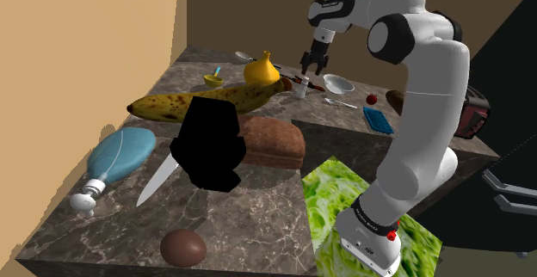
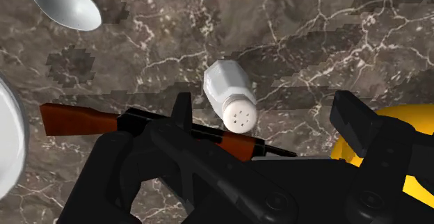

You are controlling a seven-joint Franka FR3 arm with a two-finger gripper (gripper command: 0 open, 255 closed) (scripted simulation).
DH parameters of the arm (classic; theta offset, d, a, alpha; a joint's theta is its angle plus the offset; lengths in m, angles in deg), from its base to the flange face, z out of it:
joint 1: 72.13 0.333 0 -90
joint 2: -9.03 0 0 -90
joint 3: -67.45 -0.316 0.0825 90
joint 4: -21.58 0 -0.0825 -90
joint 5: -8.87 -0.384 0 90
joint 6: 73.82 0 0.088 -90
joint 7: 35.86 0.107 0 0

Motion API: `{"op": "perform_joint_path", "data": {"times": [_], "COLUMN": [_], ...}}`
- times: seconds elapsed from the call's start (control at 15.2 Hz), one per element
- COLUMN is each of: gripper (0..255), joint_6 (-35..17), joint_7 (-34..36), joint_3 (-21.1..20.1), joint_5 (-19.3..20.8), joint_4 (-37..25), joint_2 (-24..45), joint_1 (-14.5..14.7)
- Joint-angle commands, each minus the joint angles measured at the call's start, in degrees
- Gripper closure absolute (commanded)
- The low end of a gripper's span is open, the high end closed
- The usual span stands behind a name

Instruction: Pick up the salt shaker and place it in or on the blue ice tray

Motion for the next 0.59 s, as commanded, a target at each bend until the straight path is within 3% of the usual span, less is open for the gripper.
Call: {"op": "perform_joint_path", "data": {"times": [0.0, 0.53], "gripper": [0, 0], "joint_6": [1.89, -3.78], "joint_7": [-0.72, -1.15], "joint_3": [-0.31, -0.62], "joint_5": [-1.53, -1.87], "joint_4": [-6.05, -0.56], "joint_2": [4.80, 5.05], "joint_1": [-1.89, -1.31]}}
